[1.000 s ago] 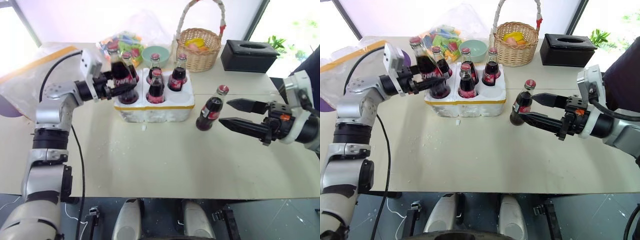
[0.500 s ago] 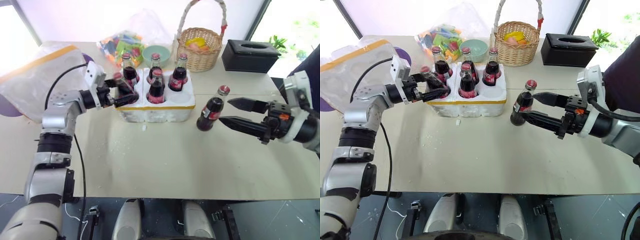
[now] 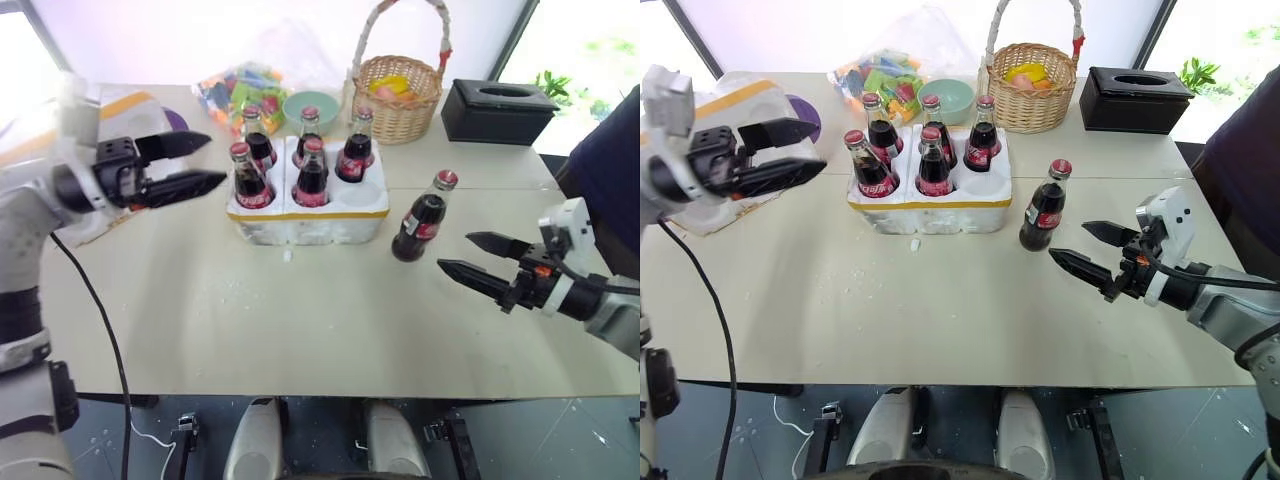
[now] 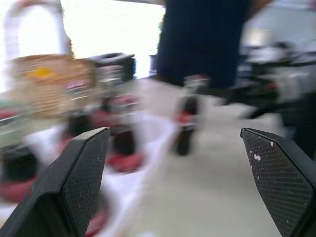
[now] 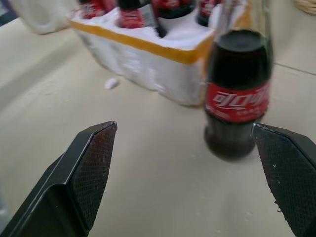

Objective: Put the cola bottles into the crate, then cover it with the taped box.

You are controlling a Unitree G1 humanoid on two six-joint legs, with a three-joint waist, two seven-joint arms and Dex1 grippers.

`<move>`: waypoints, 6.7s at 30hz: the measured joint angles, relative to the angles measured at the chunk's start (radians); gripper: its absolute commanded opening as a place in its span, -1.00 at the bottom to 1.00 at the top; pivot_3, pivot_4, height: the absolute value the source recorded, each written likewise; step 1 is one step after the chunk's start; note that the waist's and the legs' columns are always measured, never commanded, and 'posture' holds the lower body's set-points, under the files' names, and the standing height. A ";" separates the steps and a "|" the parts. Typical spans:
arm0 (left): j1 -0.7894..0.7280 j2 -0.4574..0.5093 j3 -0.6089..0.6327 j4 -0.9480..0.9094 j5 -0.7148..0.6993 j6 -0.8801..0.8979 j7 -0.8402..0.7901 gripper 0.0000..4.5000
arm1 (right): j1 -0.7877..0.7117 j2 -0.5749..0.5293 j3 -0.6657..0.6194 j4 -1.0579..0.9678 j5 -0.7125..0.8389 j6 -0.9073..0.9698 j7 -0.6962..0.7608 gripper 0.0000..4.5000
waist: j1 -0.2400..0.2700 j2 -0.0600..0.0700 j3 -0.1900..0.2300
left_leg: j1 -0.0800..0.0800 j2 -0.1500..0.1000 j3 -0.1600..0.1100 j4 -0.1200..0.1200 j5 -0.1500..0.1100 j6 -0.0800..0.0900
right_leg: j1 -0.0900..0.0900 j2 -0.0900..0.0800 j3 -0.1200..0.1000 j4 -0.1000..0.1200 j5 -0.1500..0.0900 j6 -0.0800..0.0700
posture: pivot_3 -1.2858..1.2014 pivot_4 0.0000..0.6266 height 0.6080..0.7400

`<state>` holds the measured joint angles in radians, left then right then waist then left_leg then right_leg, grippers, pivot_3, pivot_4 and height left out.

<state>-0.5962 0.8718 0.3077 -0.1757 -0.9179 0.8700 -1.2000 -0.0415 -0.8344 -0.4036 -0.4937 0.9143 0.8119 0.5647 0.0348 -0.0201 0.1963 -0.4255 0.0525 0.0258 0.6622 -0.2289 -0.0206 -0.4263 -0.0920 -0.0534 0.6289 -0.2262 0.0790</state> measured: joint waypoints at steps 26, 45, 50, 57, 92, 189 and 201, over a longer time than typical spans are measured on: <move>0.083 -0.105 -0.148 -0.106 0.079 -0.076 0.144 1.00 | -0.348 0.243 0.264 0.437 -0.314 -0.179 0.070 0.26 | -0.013 0.003 0.002 | -0.002 0.000 -0.001 -0.001 0.000 0.000 | -0.003 0.002 0.001 0.001 0.001 0.000 | 0.03 -0.52 1.00; 0.130 -0.092 -0.052 -0.111 0.067 -0.100 0.228 1.00 | -0.825 0.389 0.448 0.643 -0.386 -0.160 0.078 0.26 | -0.040 0.007 0.005 | -0.004 0.001 0.000 -0.005 0.001 0.000 | -0.006 0.003 0.001 0.001 0.003 0.004 | 0.03 -0.52 1.00; 0.129 -0.091 -0.054 -0.121 0.062 -0.100 0.239 1.00 | -0.803 0.394 0.555 0.693 -0.529 -0.263 0.100 0.26 | -0.043 0.007 0.005 | -0.003 0.001 0.000 -0.005 0.001 0.000 | -0.006 0.004 0.001 0.002 0.003 0.004 | 0.03 -0.52 1.00; 0.140 -0.016 -0.038 -0.086 0.083 -0.120 0.213 1.00 | -0.796 0.408 0.553 0.721 -0.576 -0.259 0.104 0.97 | -0.046 0.007 0.005 | -0.002 0.001 0.000 -0.006 0.001 -0.001 | -0.006 0.004 0.001 0.002 0.003 0.004 | 0.03 -0.52 1.00; -0.517 0.444 -0.508 1.500 1.285 -1.013 0.122 1.00 | -0.513 0.069 0.145 0.232 -0.221 0.197 0.085 0.97 | -0.023 0.003 0.004 | -0.004 0.009 0.010 -0.013 0.002 -0.003 | -0.016 0.006 0.002 0.002 0.002 -0.002 | 0.03 -0.52 1.00; -0.710 0.183 -0.372 1.557 1.299 -0.571 0.179 -0.45 | -0.323 -0.010 0.075 0.005 0.051 0.203 0.136 1.00 | -0.023 -0.002 0.001 | -0.003 0.011 0.009 -0.007 0.002 -0.003 | -0.015 0.010 0.003 0.008 0.003 -0.002 | 0.03 -0.52 1.00; -0.695 0.182 -0.379 1.557 1.305 -0.600 0.224 -0.92 | -0.309 -0.012 0.064 0.004 0.073 0.203 0.108 1.00 | -0.024 -0.002 0.001 | -0.003 0.011 0.008 0.000 0.002 -0.003 | -0.015 0.010 0.004 0.016 0.002 -0.002 | 0.03 -0.52 1.00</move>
<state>-1.2910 1.0535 -0.0709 1.3816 0.3873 0.2702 -0.9761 -0.3506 -0.8469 -0.3392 -0.4895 0.9869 1.0151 0.6724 0.0106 -0.0216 0.1976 -0.4282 0.0634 0.0340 0.6619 -0.2270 -0.0232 -0.4413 -0.0821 -0.0493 0.6447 -0.2239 0.0768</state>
